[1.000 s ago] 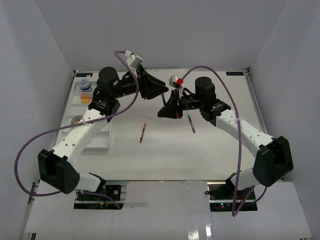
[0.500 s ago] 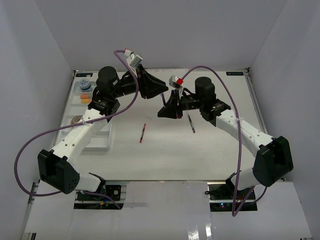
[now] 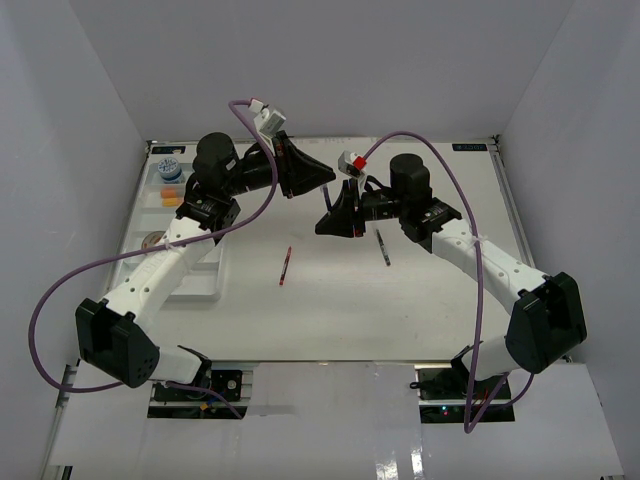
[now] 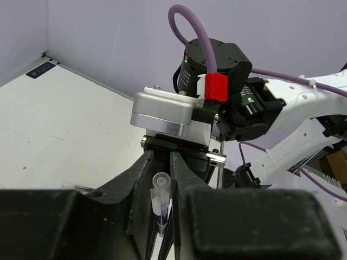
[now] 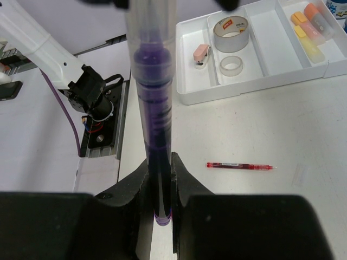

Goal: Sort the stationery into containers
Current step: Close the pen cap on the pen.

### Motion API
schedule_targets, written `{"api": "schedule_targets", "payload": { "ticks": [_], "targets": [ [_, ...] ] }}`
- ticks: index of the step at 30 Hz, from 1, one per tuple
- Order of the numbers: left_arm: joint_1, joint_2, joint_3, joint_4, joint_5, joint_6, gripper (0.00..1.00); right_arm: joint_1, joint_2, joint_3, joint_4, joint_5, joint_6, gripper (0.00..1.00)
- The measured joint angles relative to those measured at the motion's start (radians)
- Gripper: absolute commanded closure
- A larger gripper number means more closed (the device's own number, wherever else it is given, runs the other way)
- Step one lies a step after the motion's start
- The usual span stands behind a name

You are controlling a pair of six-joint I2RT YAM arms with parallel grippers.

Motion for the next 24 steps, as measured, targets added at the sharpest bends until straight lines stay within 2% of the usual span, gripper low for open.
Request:
{"api": "schedule_targets", "payload": {
  "ticks": [2, 3, 5, 6, 8, 24],
  "targets": [
    [0.000, 0.000, 0.000, -0.001, 0.000, 0.002, 0.77, 0.000, 0.000, 0.000, 0.000, 0.000, 0.000, 0.92],
    [0.000, 0.000, 0.000, -0.001, 0.000, 0.003, 0.84, 0.000, 0.000, 0.000, 0.000, 0.000, 0.000, 0.92],
    [0.000, 0.000, 0.000, -0.001, 0.002, 0.005, 0.89, 0.000, 0.000, 0.000, 0.000, -0.002, 0.000, 0.92],
    [0.000, 0.000, 0.000, 0.000, 0.004, 0.007, 0.95, 0.000, 0.000, 0.000, 0.000, -0.002, 0.000, 0.92],
    [0.000, 0.000, 0.000, 0.000, 0.008, 0.008, 0.99, 0.000, 0.000, 0.000, 0.000, -0.003, 0.000, 0.92],
    [0.009, -0.021, -0.091, 0.097, -0.010, -0.020, 1.00, -0.006, 0.024, 0.026, -0.053, -0.021, 0.001, 0.92]
  ]
}}
